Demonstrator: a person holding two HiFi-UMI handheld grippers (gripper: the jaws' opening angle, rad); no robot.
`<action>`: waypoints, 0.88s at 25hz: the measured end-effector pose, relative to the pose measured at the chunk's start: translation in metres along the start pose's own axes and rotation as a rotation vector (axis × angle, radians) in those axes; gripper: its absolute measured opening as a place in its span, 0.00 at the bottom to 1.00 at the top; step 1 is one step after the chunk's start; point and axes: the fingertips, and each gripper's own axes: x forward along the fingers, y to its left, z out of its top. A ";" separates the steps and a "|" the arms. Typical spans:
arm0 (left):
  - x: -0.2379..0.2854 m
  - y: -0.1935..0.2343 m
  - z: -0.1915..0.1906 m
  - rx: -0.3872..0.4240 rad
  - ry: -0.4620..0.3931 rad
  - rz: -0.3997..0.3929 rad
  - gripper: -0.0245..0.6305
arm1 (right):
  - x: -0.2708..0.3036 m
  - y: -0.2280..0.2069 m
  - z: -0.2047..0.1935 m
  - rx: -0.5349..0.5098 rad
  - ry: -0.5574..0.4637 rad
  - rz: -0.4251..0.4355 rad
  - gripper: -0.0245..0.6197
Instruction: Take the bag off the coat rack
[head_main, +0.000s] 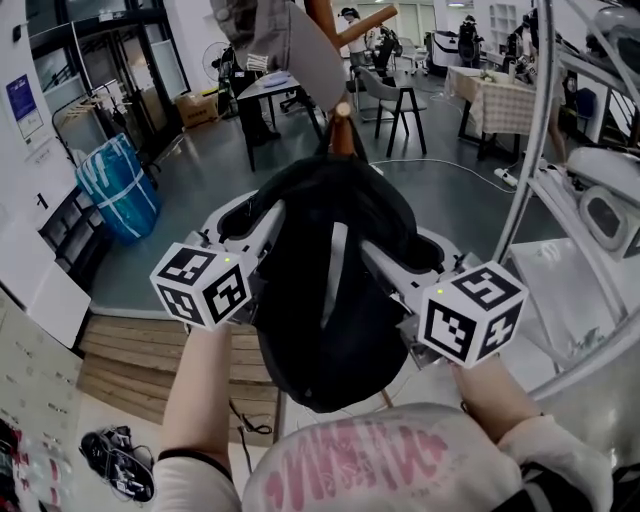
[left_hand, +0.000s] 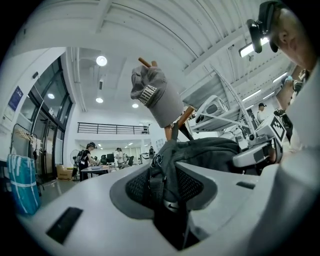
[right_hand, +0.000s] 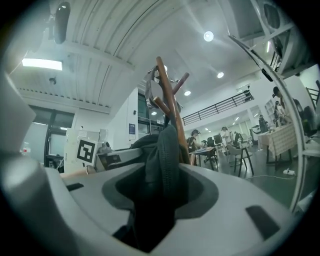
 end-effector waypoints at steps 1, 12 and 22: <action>-0.001 0.000 0.000 -0.003 0.000 -0.001 0.22 | 0.000 -0.001 0.000 0.010 -0.007 -0.007 0.31; -0.023 -0.010 0.008 -0.068 -0.053 0.020 0.21 | -0.007 -0.002 0.000 0.083 -0.034 -0.014 0.25; -0.032 -0.019 0.021 -0.108 -0.074 0.019 0.19 | -0.013 0.000 0.012 0.092 -0.066 0.010 0.24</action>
